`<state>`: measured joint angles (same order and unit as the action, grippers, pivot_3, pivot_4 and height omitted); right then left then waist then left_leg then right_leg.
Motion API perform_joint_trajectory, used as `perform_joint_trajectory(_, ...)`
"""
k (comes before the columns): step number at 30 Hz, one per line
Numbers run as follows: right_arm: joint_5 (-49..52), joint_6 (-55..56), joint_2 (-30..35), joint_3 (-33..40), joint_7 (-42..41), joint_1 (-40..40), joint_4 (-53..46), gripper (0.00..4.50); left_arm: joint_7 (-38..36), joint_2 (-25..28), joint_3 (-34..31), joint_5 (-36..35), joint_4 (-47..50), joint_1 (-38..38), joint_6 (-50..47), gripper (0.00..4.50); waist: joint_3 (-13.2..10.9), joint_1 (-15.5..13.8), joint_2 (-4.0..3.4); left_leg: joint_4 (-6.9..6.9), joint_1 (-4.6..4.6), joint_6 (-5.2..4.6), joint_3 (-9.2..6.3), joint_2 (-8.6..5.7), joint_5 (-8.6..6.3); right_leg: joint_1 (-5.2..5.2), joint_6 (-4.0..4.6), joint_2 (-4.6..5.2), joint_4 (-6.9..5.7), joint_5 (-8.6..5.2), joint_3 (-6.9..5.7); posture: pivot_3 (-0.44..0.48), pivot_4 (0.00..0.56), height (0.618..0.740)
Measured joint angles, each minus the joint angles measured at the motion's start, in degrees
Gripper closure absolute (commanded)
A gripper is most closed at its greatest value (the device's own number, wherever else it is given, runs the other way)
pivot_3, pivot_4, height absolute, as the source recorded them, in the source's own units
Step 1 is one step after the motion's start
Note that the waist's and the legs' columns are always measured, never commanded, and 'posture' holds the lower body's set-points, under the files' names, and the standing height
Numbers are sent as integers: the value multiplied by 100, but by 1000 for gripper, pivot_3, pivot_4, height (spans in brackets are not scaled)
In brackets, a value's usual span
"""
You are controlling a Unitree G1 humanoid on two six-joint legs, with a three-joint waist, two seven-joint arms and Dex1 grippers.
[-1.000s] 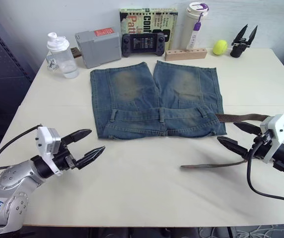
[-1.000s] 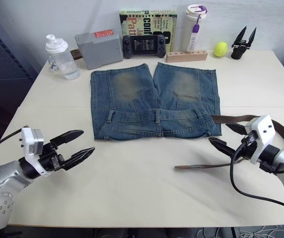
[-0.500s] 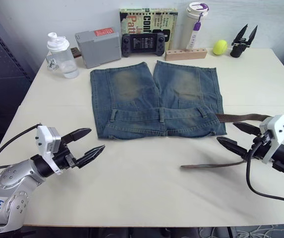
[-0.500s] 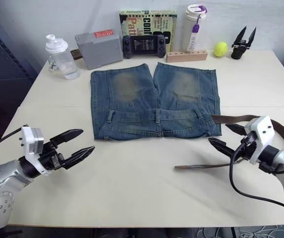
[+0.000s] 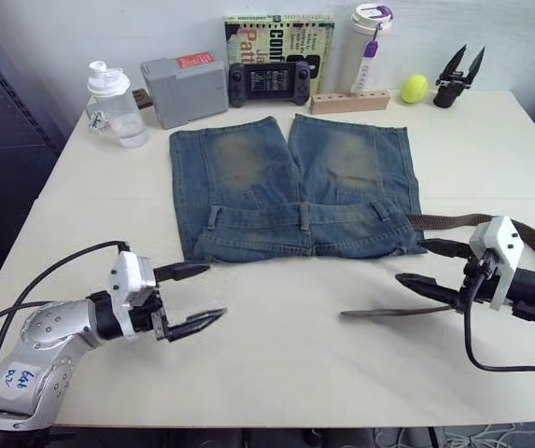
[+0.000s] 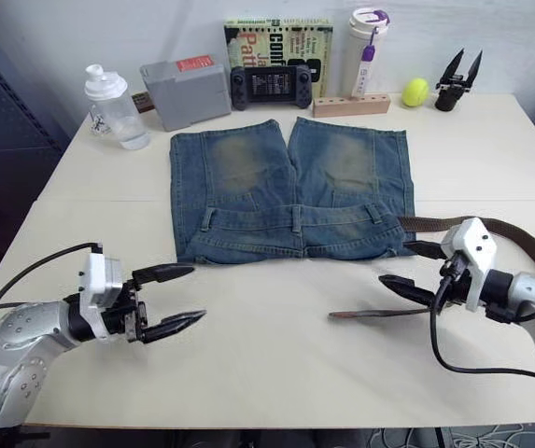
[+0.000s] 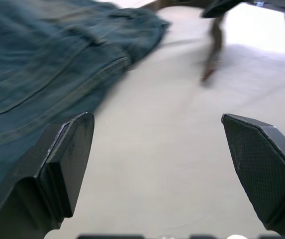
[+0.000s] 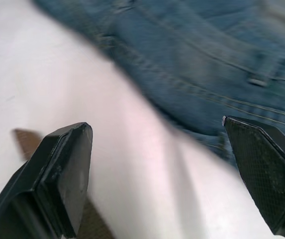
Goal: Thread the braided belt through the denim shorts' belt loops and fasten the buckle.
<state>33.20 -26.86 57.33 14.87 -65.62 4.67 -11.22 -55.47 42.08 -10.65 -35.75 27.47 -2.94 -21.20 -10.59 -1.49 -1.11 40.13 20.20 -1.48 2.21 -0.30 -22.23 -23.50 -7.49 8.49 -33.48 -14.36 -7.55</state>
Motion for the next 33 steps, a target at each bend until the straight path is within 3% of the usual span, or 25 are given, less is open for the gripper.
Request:
perform_joint_trajectory(5, -168, -10, 612, -505, -819, 120, -138, 46, -253, 144, 106, -18, 120, 8, -79, 0, 0, -2, 1, 3, 0, -1, -2, 0, -1, 1, 0, 0, 0, 0, -1, 0, 150, 726)
perform_joint_trajectory(14, -1658, 1221, 632, -1391, -840, 189, 987, 46, -285, 147, 109, -19, 180, 1, -96, 0, 0, 10, 1, 3, 0, 0, 2, -1, -1, 0, 0, 1, -1, 0, -1, 0, 150, 726)
perform_joint_trajectory(18, -1935, 1629, 489, -1457, -748, 353, 1224, 1706, -288, 152, 102, -19, 181, 4, -97, 0, 1, 14, 4, 4, -2, 0, 1, 1, -1, 2, 0, 0, -1, 0, -2, 0, 150, 726)
perform_joint_trajectory(19, -1983, 1698, 465, -1459, -730, 371, 1265, 2387, -293, 162, 98, -18, 180, 10, -97, 0, 1, 10, 4, 4, -2, 0, 1, 1, -1, 2, 0, 0, -1, 0, -2, 0, 150, 726)
perform_joint_trajectory(23, -2004, 1943, 307, -1464, -770, 312, 1281, 4217, -407, 290, 70, -25, 84, 137, -105, 0, 14, 15, 26, 5, -4, 1, 0, 1, -1, 6, 0, -4, -1, 0, -3, 0, 150, 726)
perform_joint_trajectory(24, -2006, 1966, 280, -1462, -762, 287, 1263, 4391, -452, 337, 38, -37, 51, 212, -121, 0, 20, 16, 36, 6, -5, 2, 0, 2, -1, 7, 0, -6, -1, 0, -3, 0, 150, 726)
perform_joint_trajectory(28, -1973, 1905, 246, -1451, -750, 212, 996, 4391, -688, 465, -37, -422, -401, 695, -448, 0, 22, 16, 39, 6, -5, 4, -2, 7, -2, 6, 2, -9, -2, -1, -4, 0, 150, 726)
perform_joint_trajectory(33, -1521, 1323, 18, -1521, -793, 579, 140, 4391, -837, 340, 75, -551, -1281, 2103, -724, 0, 16, -12, 28, 20, 2, 5, -6, 0, -3, 5, 1, -5, -5, 0, -5, 0, 150, 726)
